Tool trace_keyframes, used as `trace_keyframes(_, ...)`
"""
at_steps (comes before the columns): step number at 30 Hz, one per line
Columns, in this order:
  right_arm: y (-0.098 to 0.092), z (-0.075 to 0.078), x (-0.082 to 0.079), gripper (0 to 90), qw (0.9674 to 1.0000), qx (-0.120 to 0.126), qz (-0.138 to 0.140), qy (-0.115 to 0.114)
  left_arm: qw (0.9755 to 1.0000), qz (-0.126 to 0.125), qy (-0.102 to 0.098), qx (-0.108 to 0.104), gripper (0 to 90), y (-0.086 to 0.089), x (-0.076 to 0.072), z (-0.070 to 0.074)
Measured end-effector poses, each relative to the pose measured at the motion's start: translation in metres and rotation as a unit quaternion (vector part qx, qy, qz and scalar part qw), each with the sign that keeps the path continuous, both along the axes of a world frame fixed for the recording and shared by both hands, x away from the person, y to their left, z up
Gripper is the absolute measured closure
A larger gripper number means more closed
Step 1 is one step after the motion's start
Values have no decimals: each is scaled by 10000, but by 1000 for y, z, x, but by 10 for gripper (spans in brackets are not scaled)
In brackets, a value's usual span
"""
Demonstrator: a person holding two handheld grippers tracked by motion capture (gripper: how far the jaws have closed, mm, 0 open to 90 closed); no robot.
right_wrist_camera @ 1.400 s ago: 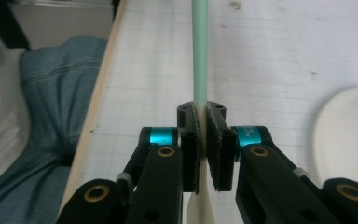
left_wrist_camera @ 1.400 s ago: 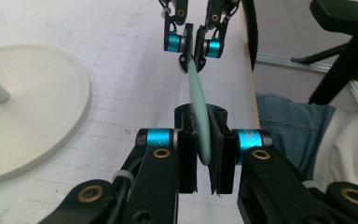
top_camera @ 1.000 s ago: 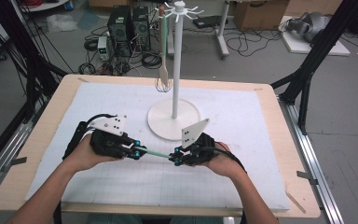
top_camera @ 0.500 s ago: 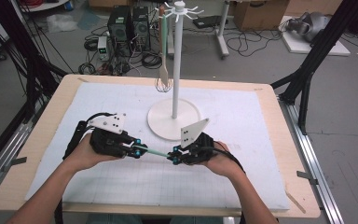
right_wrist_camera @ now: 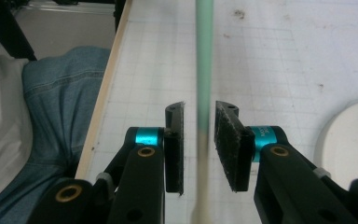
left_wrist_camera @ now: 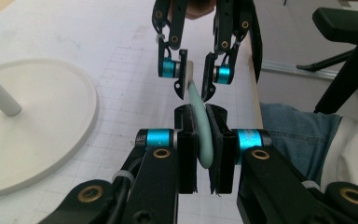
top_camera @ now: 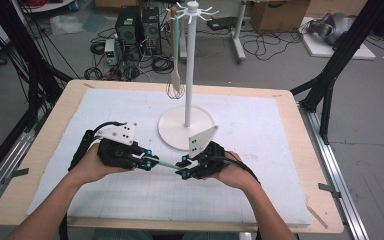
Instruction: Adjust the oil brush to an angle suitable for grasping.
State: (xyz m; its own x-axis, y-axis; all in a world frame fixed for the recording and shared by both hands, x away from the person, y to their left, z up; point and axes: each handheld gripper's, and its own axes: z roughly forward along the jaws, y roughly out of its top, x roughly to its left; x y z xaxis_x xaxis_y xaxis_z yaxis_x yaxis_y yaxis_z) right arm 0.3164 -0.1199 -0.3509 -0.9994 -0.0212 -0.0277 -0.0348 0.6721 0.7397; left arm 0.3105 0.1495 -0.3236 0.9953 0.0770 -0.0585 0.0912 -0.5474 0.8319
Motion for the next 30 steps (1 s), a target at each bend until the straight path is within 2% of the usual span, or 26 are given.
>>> trace_keyframes(3, 3, 2, -1, 743, 10000, -6, -7, -73, 10000, -12, 14, 3, 833, -2, 0, -1)
trace_keyframes(6, 6, 2, -1, 827, 9999, -31, 59, -100, 10000, -12, 28, 3, 831, -2, 0, -1)
trace_keyframes(10, 7, 1, 0, 841, 9999, 0, 67, -110, 9999, 8, 112, -42, 820, -1, 1, -1)
trace_keyframes(11, 6, 2, 0, 844, 9999, 31, 53, -140, 9999, 33, 132, -44, 807, 0, 1, 0)
trace_keyframes(13, 5, 2, 1, 846, 9998, 115, 29, -140, 9998, 154, 102, -59, 696, 1, 1, 0)
trace_keyframes(18, 2, 4, 3, 846, 9991, 369, -158, -125, 9996, 261, 38, -131, 648, 4, 2, 2)
trace_keyframes(21, 3, 4, 4, 846, 9987, 456, -186, -111, 9991, 344, 60, -239, 649, 4, 3, 3)
trace_keyframes(24, 5, 4, 4, 845, 9982, 528, -238, -121, 9990, 299, 152, -293, 657, 5, 5, 4)
trace_keyframes(30, 8, 4, 5, 845, 9975, 656, -253, -105, 9980, 365, 202, -481, 755, 5, 5, 7)
